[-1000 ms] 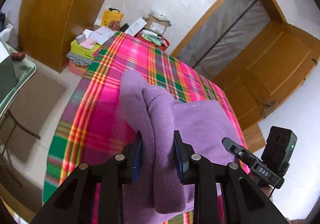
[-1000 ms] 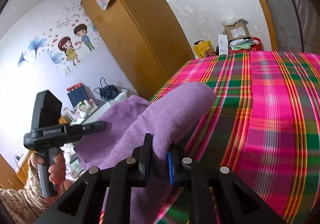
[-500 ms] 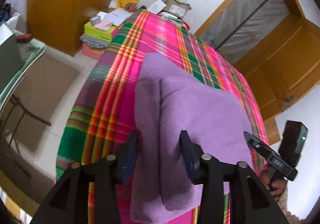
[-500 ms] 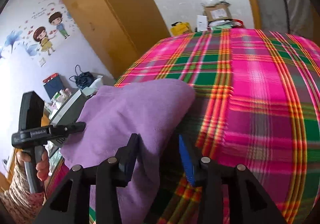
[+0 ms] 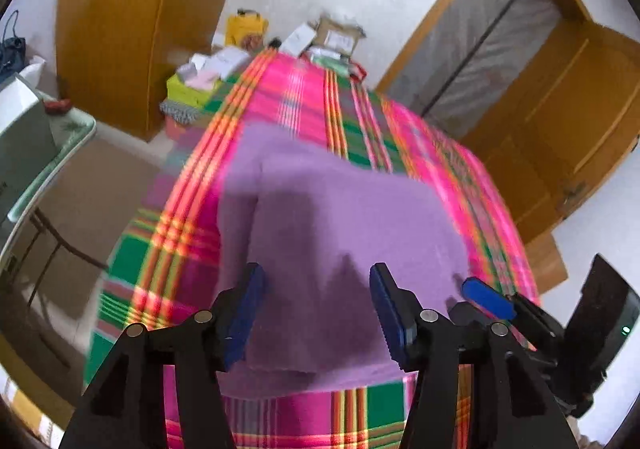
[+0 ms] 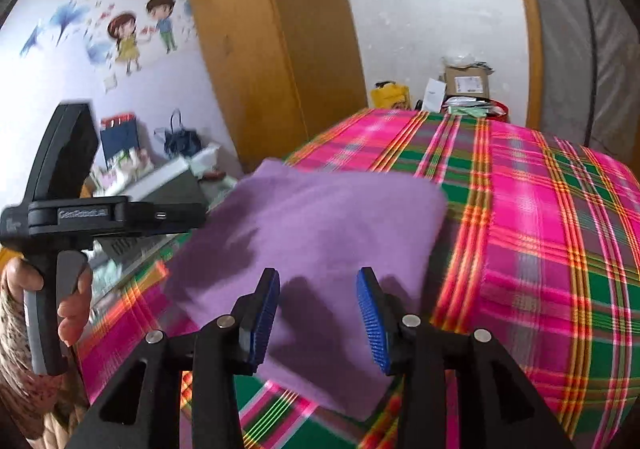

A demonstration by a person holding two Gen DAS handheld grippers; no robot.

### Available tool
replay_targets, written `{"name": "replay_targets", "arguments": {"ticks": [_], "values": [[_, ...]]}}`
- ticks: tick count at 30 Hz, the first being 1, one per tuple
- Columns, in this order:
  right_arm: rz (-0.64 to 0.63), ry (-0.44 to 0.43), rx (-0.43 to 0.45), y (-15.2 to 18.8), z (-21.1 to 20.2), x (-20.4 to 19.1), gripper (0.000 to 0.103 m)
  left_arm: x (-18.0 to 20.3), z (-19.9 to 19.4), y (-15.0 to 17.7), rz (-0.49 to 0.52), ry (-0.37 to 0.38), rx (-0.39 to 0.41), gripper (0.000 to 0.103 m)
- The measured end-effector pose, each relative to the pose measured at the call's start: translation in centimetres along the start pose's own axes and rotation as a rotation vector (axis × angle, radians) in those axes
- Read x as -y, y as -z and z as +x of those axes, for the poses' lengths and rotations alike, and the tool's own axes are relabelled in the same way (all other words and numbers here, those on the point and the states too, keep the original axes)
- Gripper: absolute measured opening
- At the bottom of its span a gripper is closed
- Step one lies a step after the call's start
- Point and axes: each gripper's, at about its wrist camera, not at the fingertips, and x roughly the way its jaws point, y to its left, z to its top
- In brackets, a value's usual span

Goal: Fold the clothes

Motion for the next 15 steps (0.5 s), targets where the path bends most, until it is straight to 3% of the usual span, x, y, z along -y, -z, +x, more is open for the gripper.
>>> {"name": "replay_targets", "arguments": {"ticks": [2, 13, 15], "values": [[-0.005, 0.052, -0.044, 1.0, 1.0, -0.4, 0.042, 0.1, 0.5, 0.6, 0.014, -0.020, -0.009, 0.057], [0.090, 0.119, -0.085, 1.7, -0.3, -1.2, 0.042, 1.2, 0.0, 2.7, 0.090, -0.176, -0.058, 0.057], [0.116, 0.126, -0.132, 2.0, -0.4, -1.6, 0.042, 1.9, -0.5, 3.6, 0.105, -0.201, -0.058, 0.065]]}}
